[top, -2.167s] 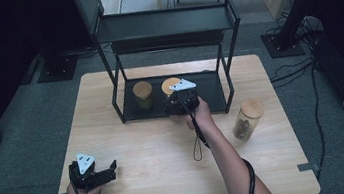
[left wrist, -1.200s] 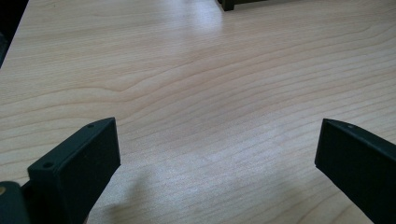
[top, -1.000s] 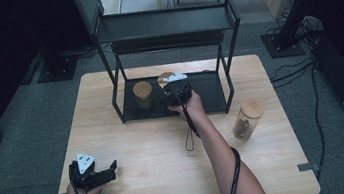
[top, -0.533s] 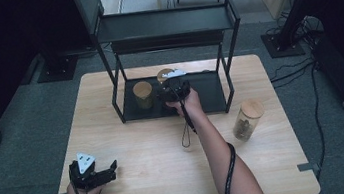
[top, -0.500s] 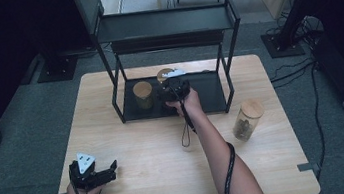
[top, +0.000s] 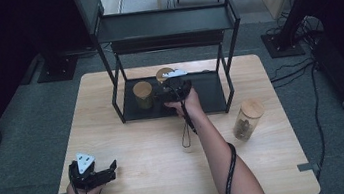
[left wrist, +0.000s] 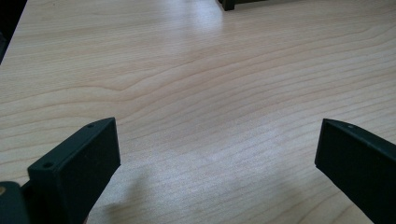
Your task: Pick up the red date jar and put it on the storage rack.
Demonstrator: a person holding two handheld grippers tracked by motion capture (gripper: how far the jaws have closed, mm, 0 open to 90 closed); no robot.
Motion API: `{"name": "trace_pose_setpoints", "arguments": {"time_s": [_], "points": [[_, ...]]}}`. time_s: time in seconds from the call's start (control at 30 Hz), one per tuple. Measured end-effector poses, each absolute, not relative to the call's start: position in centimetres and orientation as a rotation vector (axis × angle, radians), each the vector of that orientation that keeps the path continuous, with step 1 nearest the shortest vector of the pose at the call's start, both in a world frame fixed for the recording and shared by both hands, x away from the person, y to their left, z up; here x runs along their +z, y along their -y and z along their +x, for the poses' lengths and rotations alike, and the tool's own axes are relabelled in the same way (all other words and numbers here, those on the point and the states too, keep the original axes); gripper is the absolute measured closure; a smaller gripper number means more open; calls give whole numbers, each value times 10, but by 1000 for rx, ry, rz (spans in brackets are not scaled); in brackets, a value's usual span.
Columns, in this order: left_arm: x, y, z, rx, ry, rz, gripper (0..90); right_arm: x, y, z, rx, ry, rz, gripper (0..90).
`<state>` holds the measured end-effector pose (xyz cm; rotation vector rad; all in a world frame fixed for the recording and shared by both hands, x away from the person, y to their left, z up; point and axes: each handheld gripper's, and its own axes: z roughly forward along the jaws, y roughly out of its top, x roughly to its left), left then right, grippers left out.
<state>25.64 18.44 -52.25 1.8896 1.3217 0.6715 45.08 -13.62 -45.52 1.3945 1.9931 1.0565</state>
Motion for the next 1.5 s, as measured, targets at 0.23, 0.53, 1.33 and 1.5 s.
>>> {"name": "trace_pose_setpoints", "arguments": {"time_s": [0.23, 0.53, 1.33, 1.5], "points": [[-523, -185, 256, 673, -1327, 1881, 2, -458, 143, 442, 1079, -1988, 1418, 30], [-522, -184, 256, 682, -1329, 1887, 3, -462, 147, 424, 1085, -1997, 1390, 8], [-523, -183, 256, 690, -1331, 1890, 2, -491, 161, 387, 1084, -1992, 1391, 4], [-523, -183, 256, 694, -1330, 1893, 2, -497, 165, 382, 1091, -1983, 1399, 4]]}}
